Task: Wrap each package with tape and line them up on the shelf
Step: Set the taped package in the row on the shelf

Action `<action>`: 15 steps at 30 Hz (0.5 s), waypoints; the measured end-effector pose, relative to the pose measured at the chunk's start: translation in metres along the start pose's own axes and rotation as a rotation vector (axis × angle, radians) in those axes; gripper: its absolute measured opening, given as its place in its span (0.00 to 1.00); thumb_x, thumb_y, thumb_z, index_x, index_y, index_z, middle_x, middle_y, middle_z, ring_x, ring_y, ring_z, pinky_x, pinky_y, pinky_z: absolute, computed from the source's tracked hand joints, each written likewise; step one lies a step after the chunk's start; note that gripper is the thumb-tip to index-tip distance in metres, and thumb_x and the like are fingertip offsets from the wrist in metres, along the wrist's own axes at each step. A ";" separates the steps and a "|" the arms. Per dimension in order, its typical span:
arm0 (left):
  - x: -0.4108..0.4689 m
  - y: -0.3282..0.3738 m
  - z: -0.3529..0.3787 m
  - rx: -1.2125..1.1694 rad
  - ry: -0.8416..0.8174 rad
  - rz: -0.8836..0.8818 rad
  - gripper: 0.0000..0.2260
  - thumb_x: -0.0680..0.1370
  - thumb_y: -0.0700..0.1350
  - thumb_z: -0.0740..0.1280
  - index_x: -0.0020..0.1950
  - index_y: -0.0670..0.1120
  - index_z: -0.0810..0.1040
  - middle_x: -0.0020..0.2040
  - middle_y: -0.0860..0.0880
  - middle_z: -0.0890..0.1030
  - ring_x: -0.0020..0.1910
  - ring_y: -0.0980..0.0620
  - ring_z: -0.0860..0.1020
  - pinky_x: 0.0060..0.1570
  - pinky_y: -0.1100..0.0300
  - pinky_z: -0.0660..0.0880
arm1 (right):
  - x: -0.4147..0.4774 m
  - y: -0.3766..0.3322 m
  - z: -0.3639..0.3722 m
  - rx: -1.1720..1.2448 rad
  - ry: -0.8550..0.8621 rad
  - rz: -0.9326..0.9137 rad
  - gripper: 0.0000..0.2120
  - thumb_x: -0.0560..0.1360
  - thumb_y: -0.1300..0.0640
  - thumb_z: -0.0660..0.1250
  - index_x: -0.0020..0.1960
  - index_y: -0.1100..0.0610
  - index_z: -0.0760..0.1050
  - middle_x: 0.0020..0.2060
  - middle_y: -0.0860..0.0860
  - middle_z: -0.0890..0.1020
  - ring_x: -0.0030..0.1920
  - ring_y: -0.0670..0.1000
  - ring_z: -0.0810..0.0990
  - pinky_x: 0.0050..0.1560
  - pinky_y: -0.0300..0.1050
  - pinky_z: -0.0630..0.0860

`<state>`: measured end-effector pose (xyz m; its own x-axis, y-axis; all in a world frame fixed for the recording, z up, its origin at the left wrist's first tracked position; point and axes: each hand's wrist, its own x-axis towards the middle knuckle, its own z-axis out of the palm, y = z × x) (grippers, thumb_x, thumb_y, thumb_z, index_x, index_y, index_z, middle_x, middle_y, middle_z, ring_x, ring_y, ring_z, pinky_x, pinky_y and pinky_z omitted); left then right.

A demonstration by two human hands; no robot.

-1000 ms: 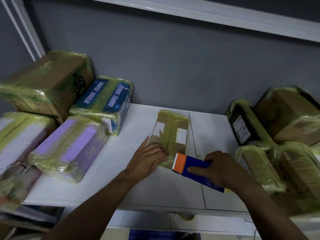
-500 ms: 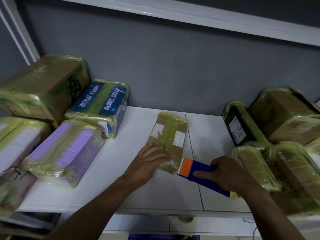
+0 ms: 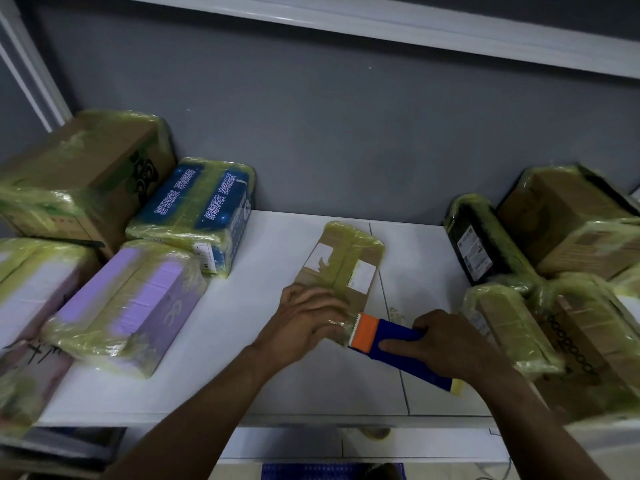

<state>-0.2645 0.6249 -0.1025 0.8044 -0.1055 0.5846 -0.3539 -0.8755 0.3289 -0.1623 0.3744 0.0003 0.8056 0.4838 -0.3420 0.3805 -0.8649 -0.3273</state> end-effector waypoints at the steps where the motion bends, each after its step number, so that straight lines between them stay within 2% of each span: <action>1: -0.001 -0.003 0.000 0.023 -0.011 0.015 0.10 0.80 0.52 0.69 0.59 0.52 0.84 0.62 0.57 0.82 0.65 0.54 0.76 0.63 0.50 0.64 | -0.001 -0.002 0.001 -0.003 0.003 0.002 0.34 0.55 0.17 0.62 0.40 0.47 0.74 0.34 0.42 0.77 0.32 0.40 0.79 0.29 0.30 0.67; 4: -0.004 -0.014 -0.006 0.063 -0.049 0.023 0.12 0.82 0.52 0.66 0.61 0.52 0.84 0.60 0.56 0.83 0.63 0.53 0.79 0.65 0.49 0.65 | -0.006 -0.008 0.006 0.011 0.030 -0.006 0.31 0.60 0.19 0.66 0.40 0.47 0.74 0.34 0.41 0.77 0.29 0.38 0.77 0.22 0.26 0.65; 6: -0.006 -0.021 -0.011 0.067 -0.056 0.039 0.12 0.80 0.49 0.69 0.63 0.52 0.83 0.60 0.55 0.83 0.62 0.52 0.79 0.65 0.48 0.65 | -0.008 -0.013 0.009 0.063 0.033 -0.032 0.31 0.60 0.20 0.65 0.41 0.47 0.75 0.35 0.41 0.78 0.30 0.39 0.79 0.24 0.27 0.67; 8: -0.007 -0.025 -0.015 0.075 -0.057 0.062 0.17 0.77 0.45 0.74 0.66 0.53 0.82 0.60 0.56 0.83 0.62 0.51 0.79 0.64 0.48 0.67 | -0.010 -0.015 0.009 0.103 0.027 -0.056 0.31 0.59 0.21 0.65 0.41 0.47 0.75 0.36 0.42 0.80 0.33 0.40 0.80 0.27 0.29 0.69; 10: -0.007 -0.028 -0.017 0.070 -0.057 0.089 0.19 0.76 0.44 0.76 0.66 0.54 0.82 0.61 0.57 0.83 0.62 0.51 0.78 0.64 0.48 0.66 | -0.013 -0.015 0.007 0.112 0.034 -0.061 0.28 0.62 0.22 0.68 0.40 0.48 0.75 0.35 0.42 0.79 0.32 0.36 0.80 0.26 0.27 0.68; 12: -0.007 -0.029 -0.018 0.056 -0.056 0.107 0.17 0.77 0.46 0.74 0.65 0.54 0.82 0.63 0.58 0.82 0.63 0.52 0.78 0.65 0.49 0.65 | -0.015 -0.013 0.005 0.098 0.042 -0.057 0.27 0.64 0.24 0.70 0.39 0.48 0.75 0.33 0.42 0.78 0.30 0.30 0.77 0.24 0.25 0.67; 15: -0.008 -0.034 -0.019 0.054 -0.066 0.108 0.13 0.80 0.50 0.69 0.64 0.55 0.82 0.63 0.59 0.81 0.64 0.52 0.78 0.66 0.49 0.64 | -0.018 -0.008 0.003 0.049 0.030 -0.032 0.27 0.63 0.23 0.69 0.38 0.47 0.74 0.32 0.41 0.77 0.28 0.33 0.77 0.24 0.26 0.66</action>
<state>-0.2683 0.6645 -0.1044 0.7930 -0.2297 0.5642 -0.4154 -0.8813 0.2251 -0.1810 0.3728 0.0068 0.8069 0.5063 -0.3044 0.3841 -0.8411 -0.3808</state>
